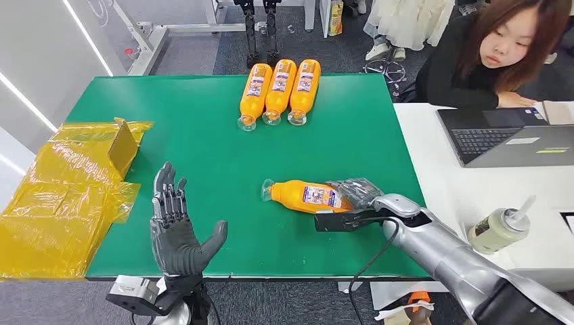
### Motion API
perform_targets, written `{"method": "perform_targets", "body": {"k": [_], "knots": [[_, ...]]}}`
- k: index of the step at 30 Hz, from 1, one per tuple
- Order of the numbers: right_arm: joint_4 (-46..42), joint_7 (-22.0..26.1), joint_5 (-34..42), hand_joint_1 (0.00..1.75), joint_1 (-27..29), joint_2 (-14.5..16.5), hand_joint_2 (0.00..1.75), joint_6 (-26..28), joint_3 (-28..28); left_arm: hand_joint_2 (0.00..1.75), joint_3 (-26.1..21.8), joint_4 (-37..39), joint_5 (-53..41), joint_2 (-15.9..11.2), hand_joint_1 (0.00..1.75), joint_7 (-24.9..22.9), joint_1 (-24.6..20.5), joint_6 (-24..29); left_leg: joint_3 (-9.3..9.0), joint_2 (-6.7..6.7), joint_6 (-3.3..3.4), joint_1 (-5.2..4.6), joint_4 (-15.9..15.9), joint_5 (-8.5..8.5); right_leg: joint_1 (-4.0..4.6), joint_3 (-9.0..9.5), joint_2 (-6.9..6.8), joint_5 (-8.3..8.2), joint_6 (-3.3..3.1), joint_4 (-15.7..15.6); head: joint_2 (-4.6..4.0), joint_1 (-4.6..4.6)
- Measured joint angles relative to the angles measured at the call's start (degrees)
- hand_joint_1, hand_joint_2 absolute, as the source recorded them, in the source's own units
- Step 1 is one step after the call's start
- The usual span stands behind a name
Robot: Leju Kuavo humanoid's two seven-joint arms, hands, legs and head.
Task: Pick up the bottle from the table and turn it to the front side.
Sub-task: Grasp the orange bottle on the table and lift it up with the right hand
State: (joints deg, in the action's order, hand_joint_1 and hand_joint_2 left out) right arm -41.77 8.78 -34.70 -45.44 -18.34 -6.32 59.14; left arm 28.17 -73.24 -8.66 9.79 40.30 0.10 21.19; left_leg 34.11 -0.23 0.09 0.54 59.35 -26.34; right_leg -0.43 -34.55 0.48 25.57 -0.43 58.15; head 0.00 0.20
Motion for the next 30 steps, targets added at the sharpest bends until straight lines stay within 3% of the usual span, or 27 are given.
{"method": "perform_targets", "body": {"k": [5,9,16,22,25,30], "knots": [[-2.5,-0.5,-1.9,1.75,1.3,-0.4,1.75,4.7,-0.8,1.75,0.0,0.0,-0.2,-0.1,0.00,0.0,0.5,1.1,0.07,-0.01,0.00,0.00,0.0,0.00,0.00,-0.07,-0.01,0.00,0.00,0.0,0.00,0.01],[-9.6,-2.6,-4.4,1.75,3.9,-2.1,1.75,8.1,-4.1,1.75,-0.5,0.1,-1.4,-0.1,0.00,0.0,0.7,3.1,0.11,-0.04,0.00,0.00,0.0,0.00,0.00,-0.10,-0.04,0.01,0.01,0.0,0.00,0.01],[-24.3,-2.8,-5.6,1.75,7.7,-6.5,1.75,6.5,-12.3,1.75,-4.7,2.0,-3.7,-0.1,0.00,0.0,-1.1,5.3,0.17,-0.04,0.00,-0.01,0.0,0.00,-0.01,-0.15,-0.05,0.01,0.01,0.0,0.00,0.01],[-32.6,-1.9,-6.8,1.75,11.7,-8.2,1.75,6.9,-16.3,1.75,-8.5,5.6,-3.3,-0.7,0.00,0.0,-4.1,5.7,0.17,-0.04,0.00,0.00,0.0,0.00,0.00,-0.16,-0.06,0.01,0.01,0.0,0.00,0.01],[-34.7,-1.4,-6.8,1.75,12.7,-8.3,1.75,6.9,-17.5,1.75,-10.5,7.9,-0.6,-0.9,0.00,0.0,-5.9,3.1,0.17,-0.03,0.00,0.01,0.0,0.00,0.00,-0.16,-0.05,0.01,0.00,0.0,0.00,0.01],[-35.2,-0.1,-6.7,1.75,12.7,-8.2,1.75,6.8,-18.1,1.75,-14.9,11.1,7.8,-0.9,0.00,0.0,-7.7,-9.3,0.18,-0.03,0.00,0.01,0.0,0.01,0.00,-0.15,-0.05,0.01,0.00,0.0,0.00,0.01]]}}
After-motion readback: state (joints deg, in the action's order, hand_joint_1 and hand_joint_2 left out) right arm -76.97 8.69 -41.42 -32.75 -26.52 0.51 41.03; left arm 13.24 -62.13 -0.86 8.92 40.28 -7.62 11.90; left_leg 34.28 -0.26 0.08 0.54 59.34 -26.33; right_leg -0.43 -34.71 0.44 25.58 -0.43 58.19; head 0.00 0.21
